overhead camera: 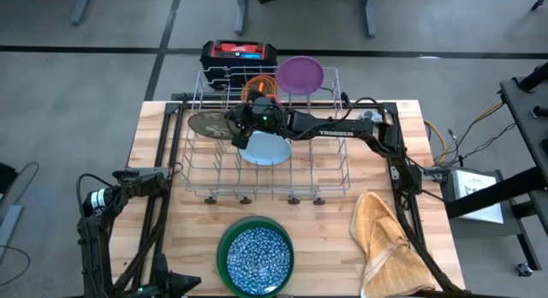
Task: Sort dishes
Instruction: Put the green patterned plate into the dish rack, then put the blue patterned plate into the dish rack
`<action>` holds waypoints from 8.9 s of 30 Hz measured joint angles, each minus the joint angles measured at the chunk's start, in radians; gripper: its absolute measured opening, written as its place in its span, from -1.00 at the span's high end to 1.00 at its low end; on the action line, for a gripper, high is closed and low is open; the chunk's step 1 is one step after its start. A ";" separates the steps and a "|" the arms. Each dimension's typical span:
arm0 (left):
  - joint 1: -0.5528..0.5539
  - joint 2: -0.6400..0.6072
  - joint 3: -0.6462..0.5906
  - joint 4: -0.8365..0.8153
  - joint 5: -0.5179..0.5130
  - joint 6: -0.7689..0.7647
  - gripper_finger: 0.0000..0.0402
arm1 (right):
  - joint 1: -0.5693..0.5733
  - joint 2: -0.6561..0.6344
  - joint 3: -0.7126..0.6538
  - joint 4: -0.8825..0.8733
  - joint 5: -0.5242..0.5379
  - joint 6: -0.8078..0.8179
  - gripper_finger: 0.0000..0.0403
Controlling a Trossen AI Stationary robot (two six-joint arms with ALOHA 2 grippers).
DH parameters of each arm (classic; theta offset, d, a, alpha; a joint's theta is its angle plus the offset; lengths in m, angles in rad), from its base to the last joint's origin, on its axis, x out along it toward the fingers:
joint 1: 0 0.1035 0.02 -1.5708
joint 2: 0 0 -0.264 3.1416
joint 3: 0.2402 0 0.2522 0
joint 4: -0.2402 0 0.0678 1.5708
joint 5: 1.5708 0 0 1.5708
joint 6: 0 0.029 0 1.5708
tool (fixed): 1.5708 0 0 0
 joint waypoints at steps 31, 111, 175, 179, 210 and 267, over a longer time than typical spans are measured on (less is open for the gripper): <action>0.000 0.000 0.000 0.001 0.000 0.000 1.00 | 0.000 -0.004 -0.041 -0.056 0.000 0.041 0.77; 0.000 0.000 0.000 -0.002 -0.007 0.004 1.00 | -0.037 -0.002 0.255 -0.608 -0.110 -0.014 0.34; 0.377 -0.015 -0.103 0.487 0.595 0.201 1.00 | 0.762 -0.685 -0.945 -0.225 0.055 1.164 0.17; 0.381 -0.013 -0.227 0.662 0.594 0.203 1.00 | 0.770 -0.618 -0.976 -0.083 0.055 1.211 0.12; 0.389 -0.014 -0.613 1.072 0.631 -0.009 1.00 | 0.747 -0.220 -0.740 -0.083 0.003 1.201 0.06; 0.346 0.064 -0.402 0.892 0.436 0.097 1.00 | 0.623 -0.278 -0.747 0.090 0.018 0.955 0.98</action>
